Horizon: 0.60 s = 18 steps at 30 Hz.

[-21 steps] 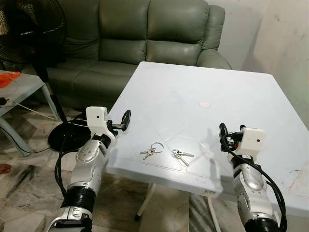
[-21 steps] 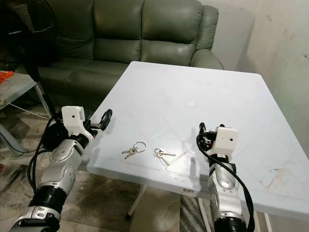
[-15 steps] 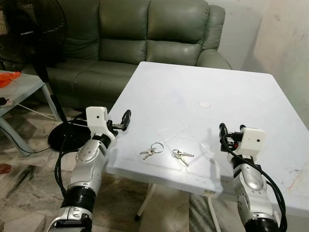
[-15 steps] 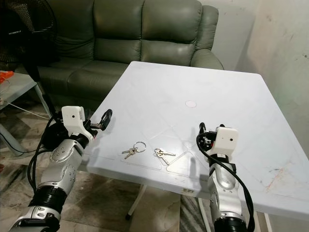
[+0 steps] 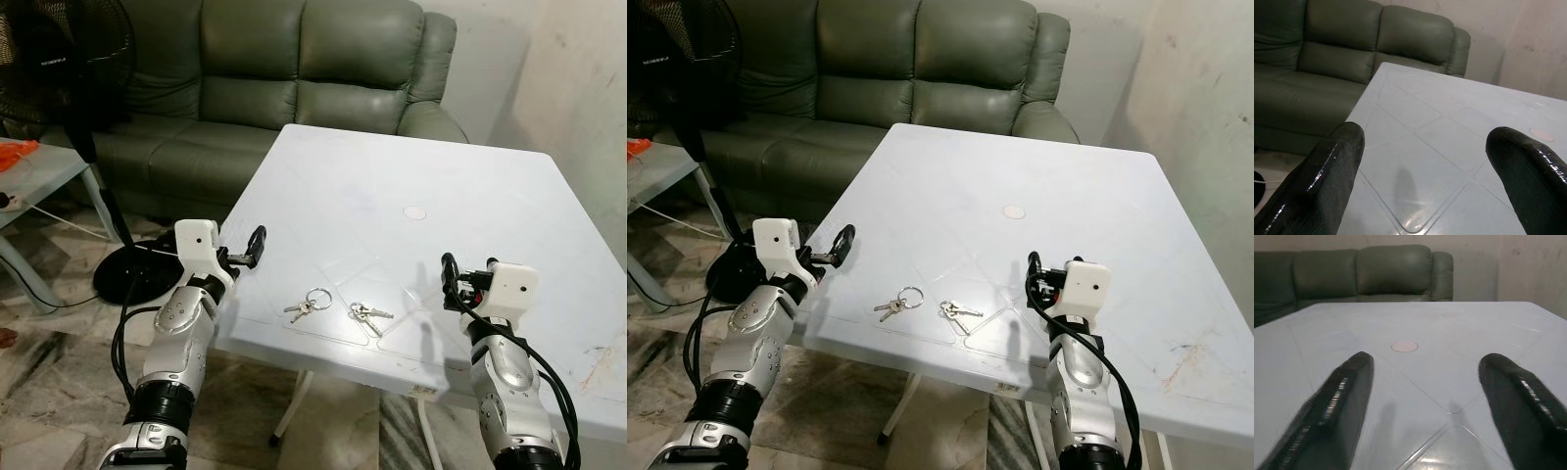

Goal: Hang keys on a hook

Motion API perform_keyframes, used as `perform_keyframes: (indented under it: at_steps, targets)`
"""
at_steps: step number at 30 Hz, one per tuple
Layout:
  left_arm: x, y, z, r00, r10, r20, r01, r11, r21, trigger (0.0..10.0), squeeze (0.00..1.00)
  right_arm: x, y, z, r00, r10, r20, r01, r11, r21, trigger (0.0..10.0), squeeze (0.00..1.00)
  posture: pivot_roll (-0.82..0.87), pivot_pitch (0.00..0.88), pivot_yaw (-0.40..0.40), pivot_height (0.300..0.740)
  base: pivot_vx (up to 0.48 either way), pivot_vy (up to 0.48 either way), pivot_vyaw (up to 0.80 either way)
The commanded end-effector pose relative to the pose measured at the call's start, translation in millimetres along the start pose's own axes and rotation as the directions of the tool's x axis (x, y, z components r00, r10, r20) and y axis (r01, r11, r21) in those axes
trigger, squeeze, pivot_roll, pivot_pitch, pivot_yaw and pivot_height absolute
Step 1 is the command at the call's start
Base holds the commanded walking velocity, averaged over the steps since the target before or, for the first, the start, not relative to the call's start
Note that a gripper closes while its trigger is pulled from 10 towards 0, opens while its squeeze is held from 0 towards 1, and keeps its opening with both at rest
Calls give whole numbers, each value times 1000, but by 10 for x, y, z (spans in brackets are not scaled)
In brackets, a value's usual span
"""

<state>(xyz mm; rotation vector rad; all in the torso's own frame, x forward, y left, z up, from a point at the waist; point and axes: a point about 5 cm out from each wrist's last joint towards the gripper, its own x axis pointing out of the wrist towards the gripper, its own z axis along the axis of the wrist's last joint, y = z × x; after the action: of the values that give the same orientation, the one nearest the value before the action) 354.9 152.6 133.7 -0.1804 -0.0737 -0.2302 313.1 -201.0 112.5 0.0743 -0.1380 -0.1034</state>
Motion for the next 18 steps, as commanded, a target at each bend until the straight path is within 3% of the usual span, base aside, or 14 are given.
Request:
perform_keyframes:
  at_steps: [1,14,16,17,18]
  targets:
    - [13,2,50,1000,-3,20,3,1000,1,10000,0,7,-18,58,1000,-7,27,7,1000,23,10000,1000,3,0,-38,740,0,0,0]
    - [21,0,50,1000,-6,17,6,1000,0,10000,0,-5,-16,77,999,11,43,-12,1000,28,10000,1000,1,0,-36,740,0,0,0]
    - [14,-6,39,1000,-6,14,6,1000,1,10000,0,-11,2,62,999,32,29,-32,999,-5,10000,1000,-1,0,-37,740,0,0,0]
    - [9,-10,32,1000,-6,13,6,1000,2,10000,0,-18,16,63,998,49,32,-49,999,1,10000,0,-1,0,-37,740,0,0,0]
    - [5,-12,27,1000,-7,12,7,1000,2,10000,0,-24,27,64,998,60,35,-61,998,7,10000,0,-1,0,-37,740,0,0,0]
